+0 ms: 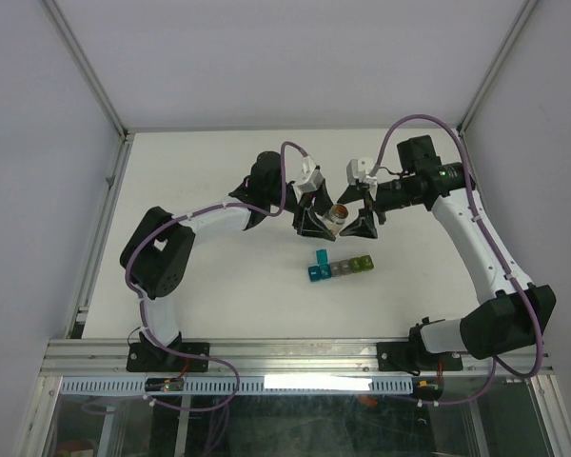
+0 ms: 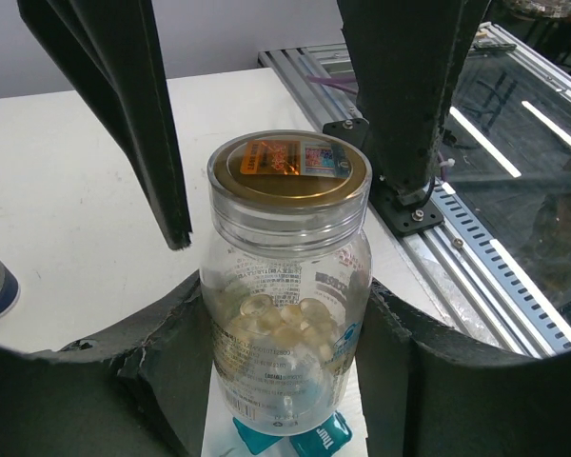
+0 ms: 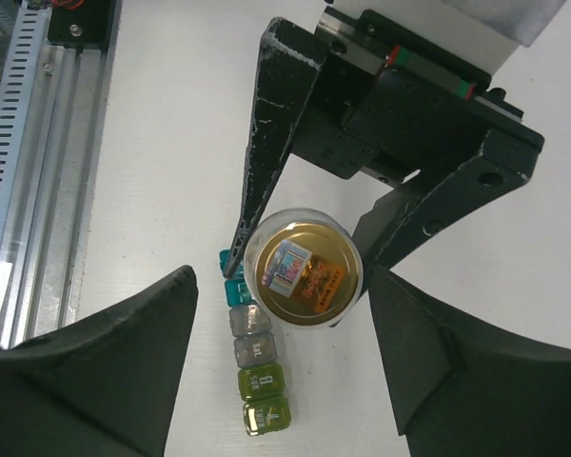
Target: Sort the pills into containers
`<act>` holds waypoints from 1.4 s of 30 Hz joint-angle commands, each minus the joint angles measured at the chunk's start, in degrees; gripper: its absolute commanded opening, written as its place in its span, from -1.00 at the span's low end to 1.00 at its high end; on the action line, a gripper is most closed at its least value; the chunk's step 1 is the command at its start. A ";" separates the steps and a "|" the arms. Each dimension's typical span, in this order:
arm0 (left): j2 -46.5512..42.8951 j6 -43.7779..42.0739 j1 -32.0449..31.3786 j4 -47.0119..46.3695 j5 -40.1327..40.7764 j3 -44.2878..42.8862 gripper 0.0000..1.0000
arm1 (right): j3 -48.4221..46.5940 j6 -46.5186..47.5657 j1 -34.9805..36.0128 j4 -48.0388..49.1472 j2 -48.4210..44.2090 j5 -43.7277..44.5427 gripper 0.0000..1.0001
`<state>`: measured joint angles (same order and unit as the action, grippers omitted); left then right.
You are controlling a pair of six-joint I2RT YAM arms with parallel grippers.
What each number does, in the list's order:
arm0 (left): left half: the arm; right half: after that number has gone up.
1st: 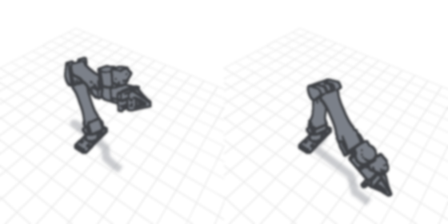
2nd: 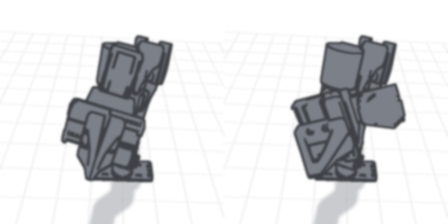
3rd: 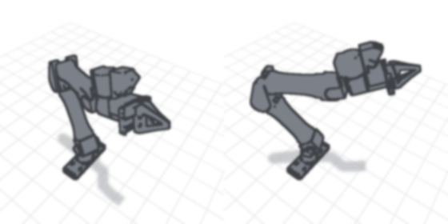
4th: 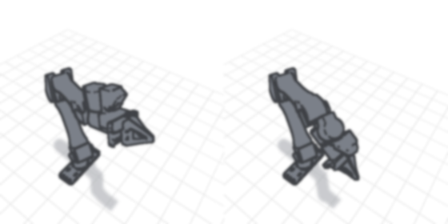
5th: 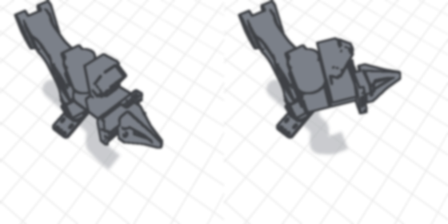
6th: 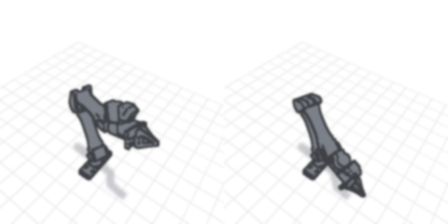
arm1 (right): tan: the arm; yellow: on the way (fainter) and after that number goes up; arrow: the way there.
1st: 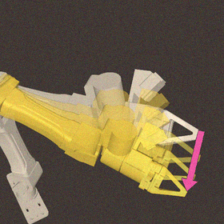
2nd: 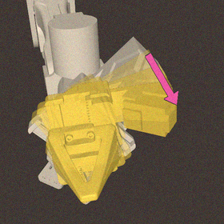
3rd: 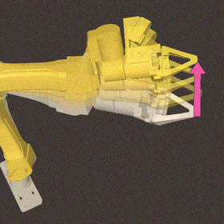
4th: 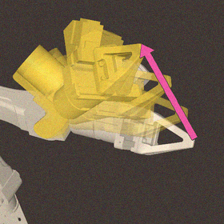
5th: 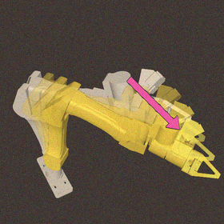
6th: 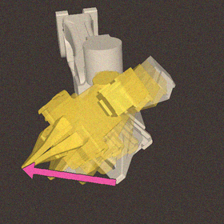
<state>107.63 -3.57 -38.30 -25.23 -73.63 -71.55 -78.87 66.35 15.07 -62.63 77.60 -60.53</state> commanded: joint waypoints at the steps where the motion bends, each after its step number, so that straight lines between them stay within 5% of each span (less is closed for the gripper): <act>1: -0.23 -0.56 -0.70 -1.52 -2.43 -2.37 -1.00 | -2.77 -3.68 1.33 2.60 0.97 -1.63 0.44; 11: -0.79 -1.04 -0.65 -1.76 2.63 -2.02 -1.00 | -0.15 -13.02 1.46 7.90 -0.47 1.09 -0.32; 18: -3.74 6.62 -1.55 -19.82 31.60 5.76 -1.00 | 7.13 -32.66 0.41 20.81 -1.72 11.27 -0.75; 22: -3.40 1.27 -5.23 -16.21 50.86 5.44 -1.00 | 10.42 -43.68 -1.24 27.45 -0.69 17.39 -0.87; 26: -1.24 -2.06 -6.01 -12.46 56.04 2.97 -1.00 | 10.74 -50.03 -3.98 30.70 -1.13 18.88 -0.90; 27: -0.94 -2.57 -6.02 -12.32 56.46 2.84 -1.00 | 10.45 -50.76 -4.78 30.90 -1.47 17.73 -0.86; 28: -0.72 -2.98 -6.05 -12.10 56.52 2.74 -1.00 | 10.01 -51.01 -5.69 30.53 -1.87 15.65 -0.61; 30: -0.65 -3.51 -5.83 -12.02 54.98 2.79 -1.00 | 8.22 -49.19 -7.27 28.44 -3.18 10.48 0.41; 32: -0.75 -3.17 -5.43 -12.40 50.94 3.03 -1.00 | 7.15 -46.40 -8.68 27.26 -5.44 9.28 0.95; 36: -0.94 -1.46 -3.87 -14.37 38.08 3.59 -1.00 | 6.62 -37.58 -12.02 24.91 -9.82 6.83 0.98; 42: 0.72 -0.30 -2.57 -13.67 16.56 1.65 -1.00 | 5.45 -2.35 -11.86 7.09 -10.21 -5.68 0.98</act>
<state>107.81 -4.67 -40.75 -35.86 -40.60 -66.59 -70.87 38.96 2.79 -43.35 67.83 -56.27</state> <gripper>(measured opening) 0.519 0.990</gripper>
